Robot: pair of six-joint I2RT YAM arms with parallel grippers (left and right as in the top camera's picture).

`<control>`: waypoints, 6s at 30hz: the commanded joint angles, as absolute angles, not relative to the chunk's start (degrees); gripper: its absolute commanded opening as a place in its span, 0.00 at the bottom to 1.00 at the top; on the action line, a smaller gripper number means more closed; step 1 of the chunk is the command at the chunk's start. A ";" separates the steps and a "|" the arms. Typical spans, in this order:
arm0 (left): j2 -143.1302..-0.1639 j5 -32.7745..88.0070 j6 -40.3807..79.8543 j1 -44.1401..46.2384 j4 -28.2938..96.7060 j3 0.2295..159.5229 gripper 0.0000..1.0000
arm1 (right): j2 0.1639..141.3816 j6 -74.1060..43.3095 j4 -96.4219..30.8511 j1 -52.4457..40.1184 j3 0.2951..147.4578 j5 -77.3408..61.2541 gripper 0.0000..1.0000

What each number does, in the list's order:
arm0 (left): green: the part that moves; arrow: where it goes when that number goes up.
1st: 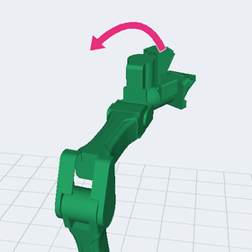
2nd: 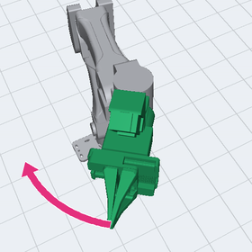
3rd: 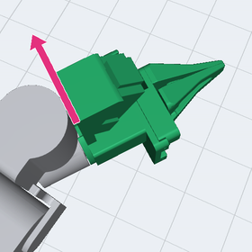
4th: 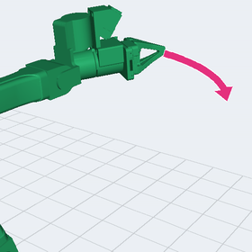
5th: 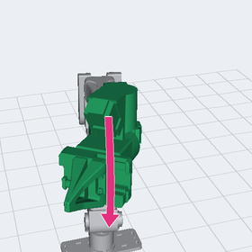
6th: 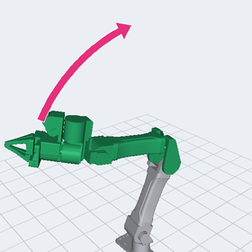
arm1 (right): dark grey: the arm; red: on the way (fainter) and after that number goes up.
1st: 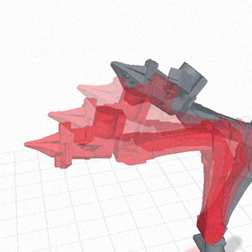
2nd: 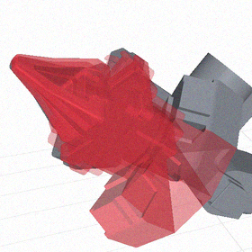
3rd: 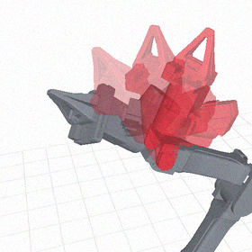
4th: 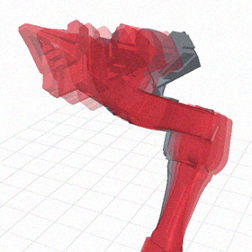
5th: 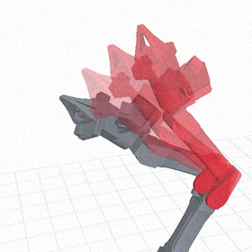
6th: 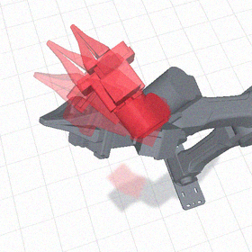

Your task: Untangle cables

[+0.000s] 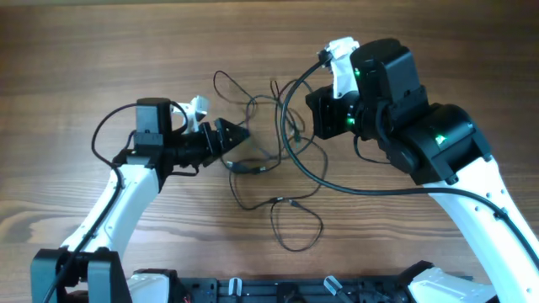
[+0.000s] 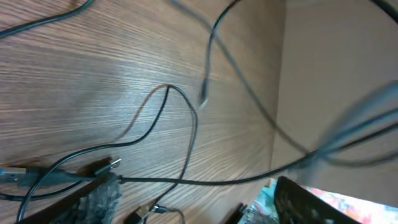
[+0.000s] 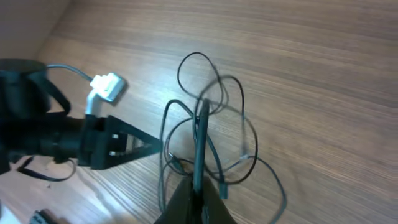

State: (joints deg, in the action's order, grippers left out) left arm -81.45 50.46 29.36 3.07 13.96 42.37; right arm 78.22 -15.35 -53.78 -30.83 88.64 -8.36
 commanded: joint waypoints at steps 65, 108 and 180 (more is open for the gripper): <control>-81.45 25.10 42.37 9.54 27.24 42.74 0.50 | 80.77 -26.06 -58.28 -30.15 89.14 13.43 0.04; -95.26 23.05 42.39 14.79 13.93 42.74 0.54 | 96.77 -24.56 -59.86 29.12 89.12 2.85 0.48; -95.11 22.44 42.15 12.69 15.09 42.74 0.55 | 74.17 -4.84 -51.33 22.52 77.41 -27.27 0.99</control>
State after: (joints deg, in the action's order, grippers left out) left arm -94.67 23.83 43.55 14.48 14.37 43.24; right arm 73.63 -10.61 -50.39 28.71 77.14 -24.88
